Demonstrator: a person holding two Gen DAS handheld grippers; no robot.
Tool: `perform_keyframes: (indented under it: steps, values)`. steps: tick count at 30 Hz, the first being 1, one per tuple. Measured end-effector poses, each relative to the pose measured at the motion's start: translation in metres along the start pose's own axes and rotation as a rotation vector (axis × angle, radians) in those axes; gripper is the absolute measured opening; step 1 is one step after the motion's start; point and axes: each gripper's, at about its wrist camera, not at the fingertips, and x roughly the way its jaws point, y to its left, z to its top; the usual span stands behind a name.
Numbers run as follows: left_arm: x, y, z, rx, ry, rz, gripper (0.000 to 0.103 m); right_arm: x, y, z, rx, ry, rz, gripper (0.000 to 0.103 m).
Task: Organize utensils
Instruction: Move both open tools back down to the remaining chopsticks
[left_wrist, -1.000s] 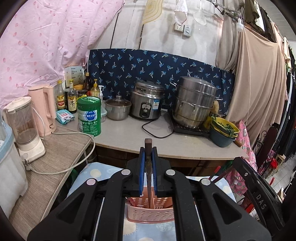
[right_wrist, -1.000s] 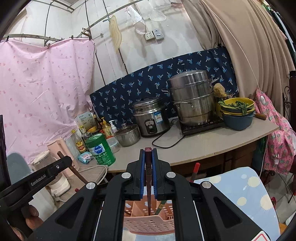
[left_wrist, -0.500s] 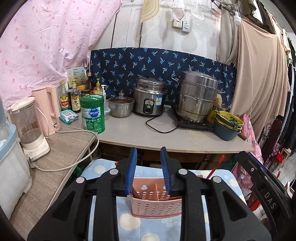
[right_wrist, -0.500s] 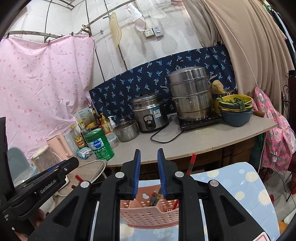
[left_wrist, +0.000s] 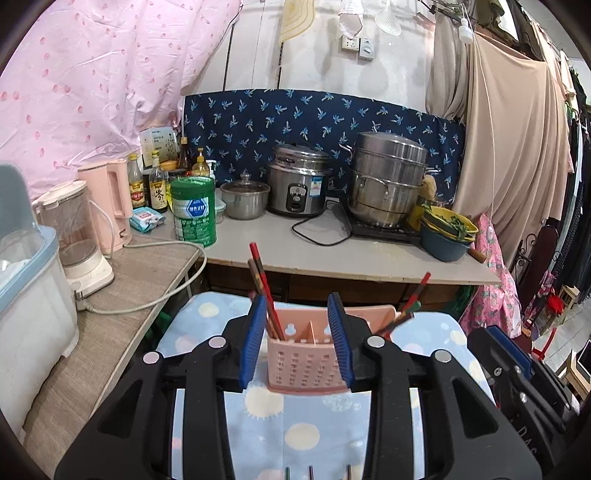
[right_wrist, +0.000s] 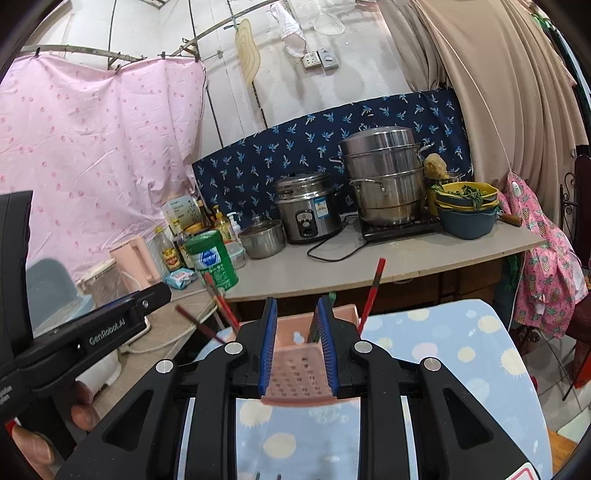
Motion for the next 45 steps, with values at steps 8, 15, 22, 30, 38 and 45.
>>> perform_keyframes:
  steps: [8,15,22,30,38,45]
  values:
    - [-0.029,0.003,-0.033,0.018,0.04,0.003,0.033,-0.037,0.011,-0.035,-0.032,0.038,-0.004,0.023]
    - [-0.049,0.012,-0.059,0.022,0.072,0.003,0.033,-0.063,0.018,-0.06,-0.033,0.066,-0.007,0.023]
    - [-0.059,0.022,-0.081,0.026,0.107,0.009,0.033,-0.077,0.019,-0.087,-0.019,0.109,-0.017,0.023]
    - [-0.065,0.036,-0.108,0.022,0.146,0.023,0.033,-0.088,0.023,-0.122,-0.031,0.167,-0.041,0.023]
    - [-0.065,0.045,-0.145,0.025,0.214,0.032,0.033,-0.093,0.02,-0.162,-0.004,0.259,-0.037,0.023]
    - [-0.065,0.053,-0.183,0.017,0.283,0.033,0.033,-0.098,0.019,-0.202,-0.008,0.335,-0.054,0.023]
